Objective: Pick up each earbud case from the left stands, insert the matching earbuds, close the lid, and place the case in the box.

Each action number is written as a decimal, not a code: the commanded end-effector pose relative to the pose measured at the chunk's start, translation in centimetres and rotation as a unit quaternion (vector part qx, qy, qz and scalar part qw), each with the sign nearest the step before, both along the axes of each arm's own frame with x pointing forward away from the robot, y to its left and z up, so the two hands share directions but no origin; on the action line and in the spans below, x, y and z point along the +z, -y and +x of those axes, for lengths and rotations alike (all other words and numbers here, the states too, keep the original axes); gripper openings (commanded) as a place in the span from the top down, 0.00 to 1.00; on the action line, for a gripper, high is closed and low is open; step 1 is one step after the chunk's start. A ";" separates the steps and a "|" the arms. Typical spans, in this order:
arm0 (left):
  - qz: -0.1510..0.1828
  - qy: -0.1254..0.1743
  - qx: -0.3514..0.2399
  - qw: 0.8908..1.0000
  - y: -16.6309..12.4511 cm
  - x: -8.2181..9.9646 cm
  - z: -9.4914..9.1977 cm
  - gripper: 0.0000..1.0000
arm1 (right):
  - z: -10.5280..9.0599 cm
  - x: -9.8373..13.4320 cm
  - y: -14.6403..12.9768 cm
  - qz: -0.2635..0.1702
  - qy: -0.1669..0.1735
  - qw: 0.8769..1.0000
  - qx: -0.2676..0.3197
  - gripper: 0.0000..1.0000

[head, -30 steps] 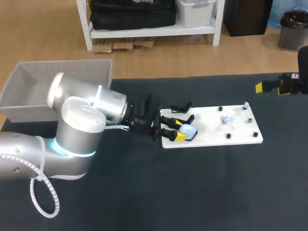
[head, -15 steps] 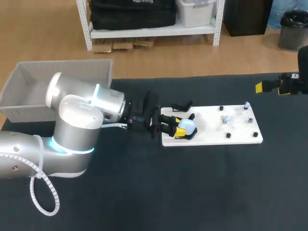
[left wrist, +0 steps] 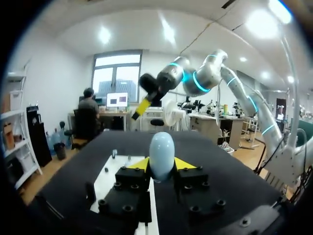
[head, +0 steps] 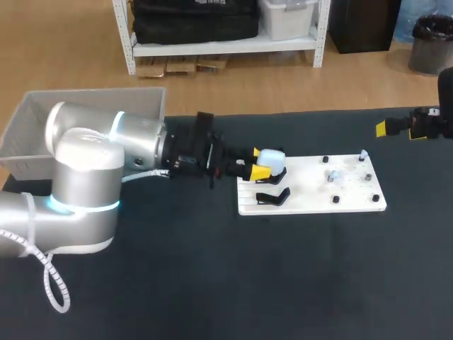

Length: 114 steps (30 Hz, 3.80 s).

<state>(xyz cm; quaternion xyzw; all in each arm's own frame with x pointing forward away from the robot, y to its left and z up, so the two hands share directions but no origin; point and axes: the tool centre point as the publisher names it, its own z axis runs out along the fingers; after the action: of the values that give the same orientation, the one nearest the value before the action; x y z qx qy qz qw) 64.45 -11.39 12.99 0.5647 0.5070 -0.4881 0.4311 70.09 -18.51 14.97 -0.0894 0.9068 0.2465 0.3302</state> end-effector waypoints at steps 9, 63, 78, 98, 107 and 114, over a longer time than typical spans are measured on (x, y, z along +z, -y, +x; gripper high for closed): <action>-0.022 0.020 0.015 0.999 -1.6 2.9 -1.1 1.00 | 0.0 0.0 0.0 0.000 0.000 1.000 0.000 0.00; -0.088 0.005 0.025 0.996 1.3 1.4 -0.1 1.00 | -9.1 5.2 -10.1 -0.070 0.013 0.989 0.129 0.00; -0.086 0.004 0.024 0.996 1.4 1.3 -0.1 1.00 | -10.2 4.1 -14.7 -0.074 0.002 0.986 0.149 0.00; -0.086 0.004 0.024 0.996 1.4 1.3 -0.1 1.00 | -8.6 2.3 -18.5 -0.103 0.001 0.982 0.156 0.00; -0.086 0.004 0.024 0.996 1.4 1.3 -0.1 1.00 | -8.0 2.0 -19.0 -0.098 -0.004 0.984 0.152 0.00; -0.086 0.004 0.024 0.996 1.4 1.3 -0.1 1.00 | -7.6 1.6 -19.1 -0.096 -0.012 0.984 0.146 0.00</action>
<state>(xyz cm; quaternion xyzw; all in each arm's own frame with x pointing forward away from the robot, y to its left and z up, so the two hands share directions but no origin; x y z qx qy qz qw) 64.28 -12.79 14.40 0.5158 0.4761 -0.5174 0.4894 62.35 0.23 16.74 -0.2510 0.9066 0.2072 0.2685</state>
